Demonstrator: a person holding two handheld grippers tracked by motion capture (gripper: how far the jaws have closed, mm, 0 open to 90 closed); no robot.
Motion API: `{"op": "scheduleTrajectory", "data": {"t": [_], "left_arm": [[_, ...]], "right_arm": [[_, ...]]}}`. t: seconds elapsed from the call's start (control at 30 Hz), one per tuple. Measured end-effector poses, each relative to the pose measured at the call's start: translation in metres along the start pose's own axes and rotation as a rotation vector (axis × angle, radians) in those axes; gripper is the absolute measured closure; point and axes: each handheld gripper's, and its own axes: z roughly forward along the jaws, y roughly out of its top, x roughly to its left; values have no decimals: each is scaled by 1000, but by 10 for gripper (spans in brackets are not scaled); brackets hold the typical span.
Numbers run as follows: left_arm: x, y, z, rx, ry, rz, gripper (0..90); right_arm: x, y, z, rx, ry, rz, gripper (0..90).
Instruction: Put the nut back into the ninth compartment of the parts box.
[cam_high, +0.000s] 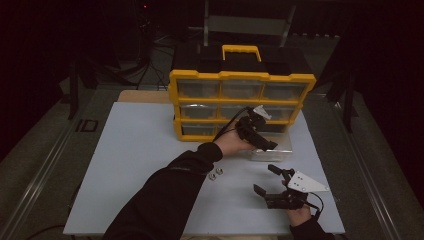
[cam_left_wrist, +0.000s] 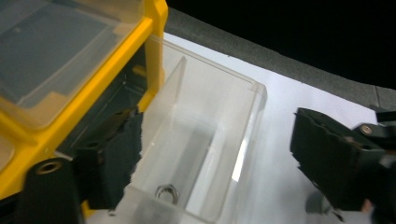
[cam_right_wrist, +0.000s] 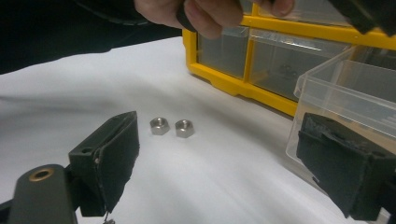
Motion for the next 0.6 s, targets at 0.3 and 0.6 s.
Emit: {"op": "scheduleTrajectory", "data": {"t": [0.3, 0.6], "left_arm": [[-3, -6, -20, -41, -6, 11, 61], [-3, -20, -40, -50, 3, 16, 43]], "right_arm": [[0, 0, 1, 2, -1, -4, 132], [0, 0, 1, 2, 2, -3, 132]]}}
